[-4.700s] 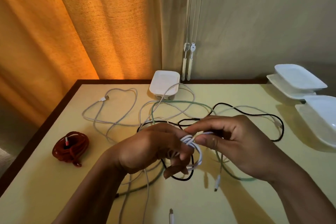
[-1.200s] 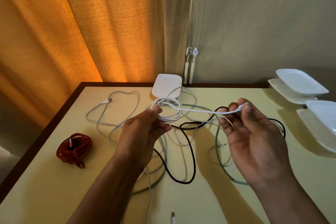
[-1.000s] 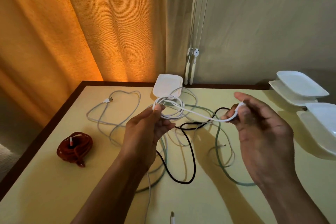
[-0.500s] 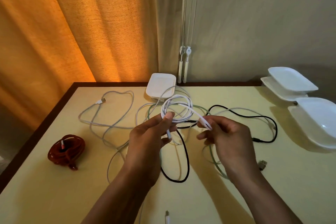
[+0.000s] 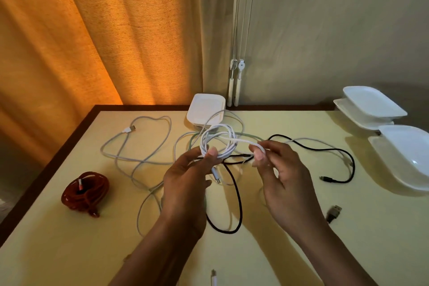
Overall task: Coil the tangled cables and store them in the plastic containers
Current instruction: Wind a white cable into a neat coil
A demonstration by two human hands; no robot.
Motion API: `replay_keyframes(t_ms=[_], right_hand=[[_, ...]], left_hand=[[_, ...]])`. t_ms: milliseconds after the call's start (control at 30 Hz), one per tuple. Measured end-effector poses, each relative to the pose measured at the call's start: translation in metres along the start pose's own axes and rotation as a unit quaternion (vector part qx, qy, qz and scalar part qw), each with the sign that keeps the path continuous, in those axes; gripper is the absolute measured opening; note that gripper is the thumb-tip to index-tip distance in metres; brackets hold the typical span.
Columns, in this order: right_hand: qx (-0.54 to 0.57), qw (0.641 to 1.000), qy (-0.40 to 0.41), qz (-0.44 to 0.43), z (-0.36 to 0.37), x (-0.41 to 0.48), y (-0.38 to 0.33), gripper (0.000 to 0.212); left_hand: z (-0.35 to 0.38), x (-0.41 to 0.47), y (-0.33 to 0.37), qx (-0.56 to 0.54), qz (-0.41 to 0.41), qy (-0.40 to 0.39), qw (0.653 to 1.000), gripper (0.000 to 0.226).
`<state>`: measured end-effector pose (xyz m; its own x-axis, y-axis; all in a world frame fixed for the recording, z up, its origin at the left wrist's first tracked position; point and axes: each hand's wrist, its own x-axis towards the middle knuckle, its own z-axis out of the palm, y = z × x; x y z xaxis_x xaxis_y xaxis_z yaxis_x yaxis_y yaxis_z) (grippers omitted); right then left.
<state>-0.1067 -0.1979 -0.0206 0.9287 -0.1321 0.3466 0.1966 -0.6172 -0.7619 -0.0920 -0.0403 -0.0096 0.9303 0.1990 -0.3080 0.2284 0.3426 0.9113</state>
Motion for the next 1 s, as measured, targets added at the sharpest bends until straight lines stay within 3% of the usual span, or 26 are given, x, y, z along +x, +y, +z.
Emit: replay_keyframes(t_ms=[67, 133, 200, 300, 433, 500, 733, 800, 900, 1000], right_hand=[[-0.043, 0.997, 0.053, -0.036, 0.003, 0.002, 0.002, 0.035], [0.000, 0.995, 0.095, -0.021, 0.002, 0.004, 0.001, 0.025], [0.103, 0.987, 0.106, 0.064, 0.000, 0.007, -0.001, 0.018], [0.309, 0.924, 0.111, 0.194, 0.000, 0.011, -0.007, 0.008], [0.438, 0.846, 0.059, 0.298, 0.000, 0.014, -0.013, 0.013], [0.455, 0.825, 0.010, 0.334, 0.002, 0.013, -0.013, 0.014], [0.550, 0.767, -0.078, 0.320, -0.002, 0.010, -0.017, 0.033], [0.558, 0.772, -0.097, 0.289, -0.003, 0.006, -0.020, 0.041], [0.498, 0.831, -0.100, 0.227, -0.002, 0.000, -0.029, 0.020], [0.408, 0.890, -0.025, 0.205, 0.005, -0.003, -0.036, 0.013]], left_hand=[[-0.001, 0.001, 0.001, 0.006, 0.004, -0.002, 1.000, 0.024], [-0.002, 0.001, 0.001, 0.019, 0.003, -0.016, 1.000, 0.021], [-0.001, -0.002, 0.001, 0.021, 0.002, -0.035, 0.999, 0.020], [0.002, -0.007, 0.001, 0.020, 0.000, -0.073, 0.997, 0.016], [0.003, -0.007, -0.004, 0.026, -0.028, -0.091, 0.995, 0.013], [0.002, -0.004, -0.006, 0.022, -0.048, -0.093, 0.994, 0.013], [0.004, -0.003, -0.001, -0.083, -0.052, -0.112, 0.989, 0.017], [0.003, -0.002, -0.001, -0.094, -0.055, -0.107, 0.988, 0.020], [0.003, -0.001, -0.002, -0.104, -0.063, -0.105, 0.987, 0.023], [0.003, 0.000, -0.006, -0.112, -0.087, -0.114, 0.983, 0.030]])
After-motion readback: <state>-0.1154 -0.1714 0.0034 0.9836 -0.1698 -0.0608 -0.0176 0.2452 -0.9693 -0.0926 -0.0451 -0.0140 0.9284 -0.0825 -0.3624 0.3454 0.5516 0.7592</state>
